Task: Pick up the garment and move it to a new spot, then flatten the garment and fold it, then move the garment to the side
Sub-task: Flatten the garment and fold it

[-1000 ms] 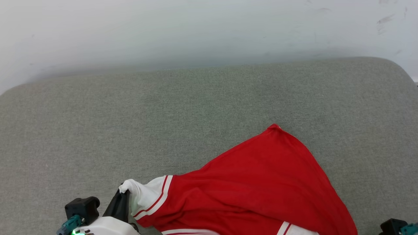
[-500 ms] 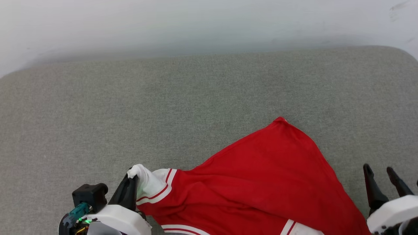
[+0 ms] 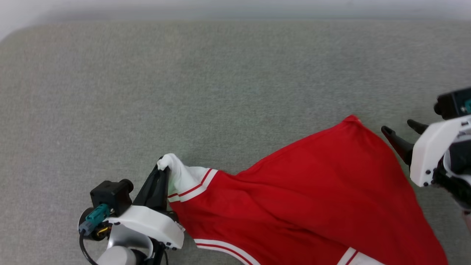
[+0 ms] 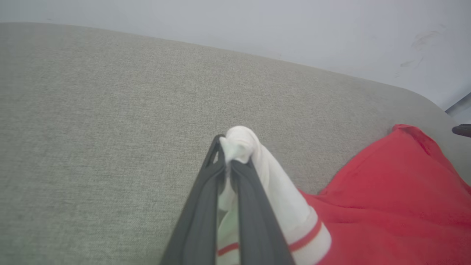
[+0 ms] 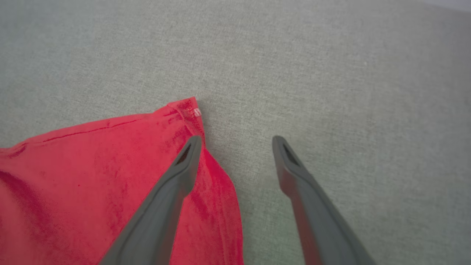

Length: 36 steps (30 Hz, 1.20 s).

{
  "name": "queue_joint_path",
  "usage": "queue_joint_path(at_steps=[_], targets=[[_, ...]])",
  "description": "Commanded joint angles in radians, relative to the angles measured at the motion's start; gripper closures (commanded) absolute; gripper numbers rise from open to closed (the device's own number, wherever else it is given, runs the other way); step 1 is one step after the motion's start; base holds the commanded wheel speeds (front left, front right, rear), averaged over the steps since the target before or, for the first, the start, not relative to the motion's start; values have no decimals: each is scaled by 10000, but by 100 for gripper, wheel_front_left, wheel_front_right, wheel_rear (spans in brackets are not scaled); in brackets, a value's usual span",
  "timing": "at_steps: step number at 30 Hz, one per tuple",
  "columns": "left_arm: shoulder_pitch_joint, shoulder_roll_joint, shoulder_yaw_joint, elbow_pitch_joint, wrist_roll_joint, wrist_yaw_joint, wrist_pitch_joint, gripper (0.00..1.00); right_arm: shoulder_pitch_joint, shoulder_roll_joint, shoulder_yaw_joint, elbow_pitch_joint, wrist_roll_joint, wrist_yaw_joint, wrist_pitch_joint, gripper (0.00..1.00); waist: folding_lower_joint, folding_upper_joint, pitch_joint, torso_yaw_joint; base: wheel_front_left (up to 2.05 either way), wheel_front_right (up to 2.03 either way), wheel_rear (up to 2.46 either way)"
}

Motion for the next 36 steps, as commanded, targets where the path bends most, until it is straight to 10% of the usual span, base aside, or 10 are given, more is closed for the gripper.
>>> queue_joint_path(at_steps=[1,13,16,36], targets=[[-239,-90,-40,37,25,-80,-87,100,-422,-266,336,-78,269,-8,785,0,-2,-1,409,338,0,0,0],[-1081,-443,-188,390,71,-394,-505,100,-1624,-811,2655,1084,1603,-5,3793,0,-2,-1,1428,920,0,0,0],[-1099,-488,-155,527,8,-364,-575,100,-1566,-777,2895,1623,1810,-6,4009,100,-2,-1,1426,944,0,0,0],[-4081,-89,664,2405,-558,-1122,-69,100,-3457,552,517,3856,196,-11,-429,100,-2,-1,-616,-6,0,0,0]])
